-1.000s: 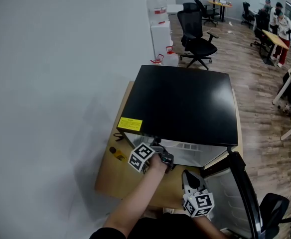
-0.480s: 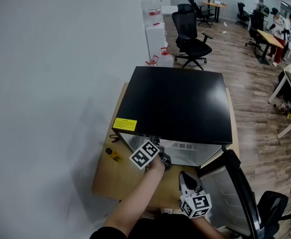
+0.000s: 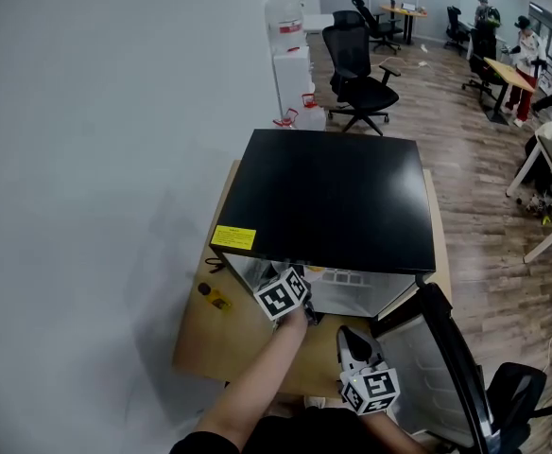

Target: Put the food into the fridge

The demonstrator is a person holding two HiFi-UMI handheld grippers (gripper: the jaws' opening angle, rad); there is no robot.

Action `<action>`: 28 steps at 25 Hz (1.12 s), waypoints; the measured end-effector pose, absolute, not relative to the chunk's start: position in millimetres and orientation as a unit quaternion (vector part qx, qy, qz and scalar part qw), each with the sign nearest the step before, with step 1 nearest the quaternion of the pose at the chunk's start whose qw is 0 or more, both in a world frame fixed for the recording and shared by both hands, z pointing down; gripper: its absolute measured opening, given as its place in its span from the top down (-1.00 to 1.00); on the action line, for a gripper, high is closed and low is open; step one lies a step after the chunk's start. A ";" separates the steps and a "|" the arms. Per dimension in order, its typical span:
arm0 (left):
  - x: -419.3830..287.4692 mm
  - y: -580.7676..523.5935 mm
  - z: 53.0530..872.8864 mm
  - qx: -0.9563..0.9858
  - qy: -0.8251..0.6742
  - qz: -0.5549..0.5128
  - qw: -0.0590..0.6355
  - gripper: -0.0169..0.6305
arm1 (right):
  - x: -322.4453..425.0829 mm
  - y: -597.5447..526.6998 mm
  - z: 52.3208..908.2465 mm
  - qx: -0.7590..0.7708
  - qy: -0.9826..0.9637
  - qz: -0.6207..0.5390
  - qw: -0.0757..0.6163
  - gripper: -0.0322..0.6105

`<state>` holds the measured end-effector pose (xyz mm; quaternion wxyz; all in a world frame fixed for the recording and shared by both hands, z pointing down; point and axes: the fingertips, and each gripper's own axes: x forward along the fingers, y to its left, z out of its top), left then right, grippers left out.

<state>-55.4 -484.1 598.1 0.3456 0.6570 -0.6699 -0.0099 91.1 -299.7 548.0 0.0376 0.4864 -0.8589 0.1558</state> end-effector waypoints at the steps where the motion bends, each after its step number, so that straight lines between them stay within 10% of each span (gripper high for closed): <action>1: -54.2 -484.0 599.7 0.659 -0.673 0.002 0.338 0.25 | 92.2 -299.4 548.7 0.487 -0.858 0.156 0.038 0.71; 28: -33.5 -502.5 613.8 0.692 -0.660 0.150 0.250 0.12 | 105.7 -296.3 552.4 0.495 -0.853 0.162 0.035 0.71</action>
